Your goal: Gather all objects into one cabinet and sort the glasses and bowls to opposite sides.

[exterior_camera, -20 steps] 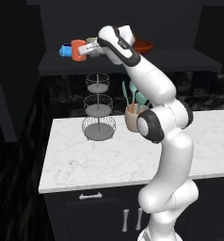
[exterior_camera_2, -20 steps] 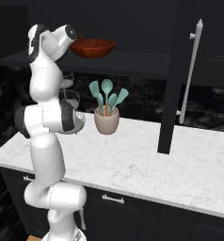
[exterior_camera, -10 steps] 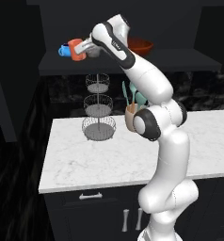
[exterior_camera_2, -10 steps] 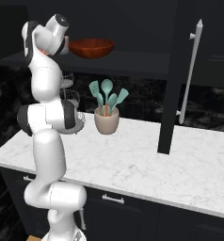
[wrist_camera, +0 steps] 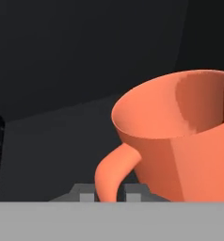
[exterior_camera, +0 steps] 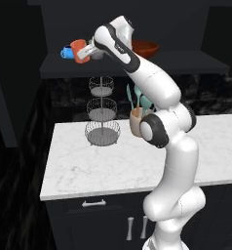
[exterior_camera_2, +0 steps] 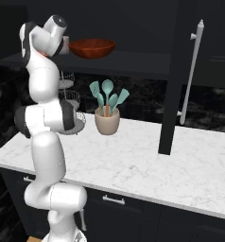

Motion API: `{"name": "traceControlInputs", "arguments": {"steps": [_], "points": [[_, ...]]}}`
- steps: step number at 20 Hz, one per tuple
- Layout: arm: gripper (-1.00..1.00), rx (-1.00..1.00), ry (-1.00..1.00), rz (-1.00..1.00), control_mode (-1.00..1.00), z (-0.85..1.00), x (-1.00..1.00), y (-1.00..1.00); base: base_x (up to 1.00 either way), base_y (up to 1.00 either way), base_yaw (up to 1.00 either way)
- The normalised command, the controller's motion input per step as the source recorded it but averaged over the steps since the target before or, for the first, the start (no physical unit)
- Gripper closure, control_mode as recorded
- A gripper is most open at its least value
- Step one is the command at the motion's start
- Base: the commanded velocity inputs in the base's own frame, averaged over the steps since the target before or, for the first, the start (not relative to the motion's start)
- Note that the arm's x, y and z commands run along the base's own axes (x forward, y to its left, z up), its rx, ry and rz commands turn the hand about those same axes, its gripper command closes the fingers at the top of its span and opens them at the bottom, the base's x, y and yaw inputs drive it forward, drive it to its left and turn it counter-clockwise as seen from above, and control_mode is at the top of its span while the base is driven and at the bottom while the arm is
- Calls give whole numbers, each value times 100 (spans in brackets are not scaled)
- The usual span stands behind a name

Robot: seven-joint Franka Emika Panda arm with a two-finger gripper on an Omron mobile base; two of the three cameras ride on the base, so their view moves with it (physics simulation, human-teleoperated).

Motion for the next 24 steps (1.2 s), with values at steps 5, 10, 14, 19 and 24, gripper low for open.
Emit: {"name": "traceControlInputs", "arguments": {"steps": [5,10,14,19,24], "points": [[100,10,-4,0,-100,-4,0,0,0,0,0],[100,1,0,0,-100,0,0,0,0,0,0],[-100,12,0,0,-100,-11,0,31,0,0,0],[-100,11,0,0,-100,-5,0,2,0,0,0],[-100,25,1,0,-100,2,-1,-5,0,0,0]]}}
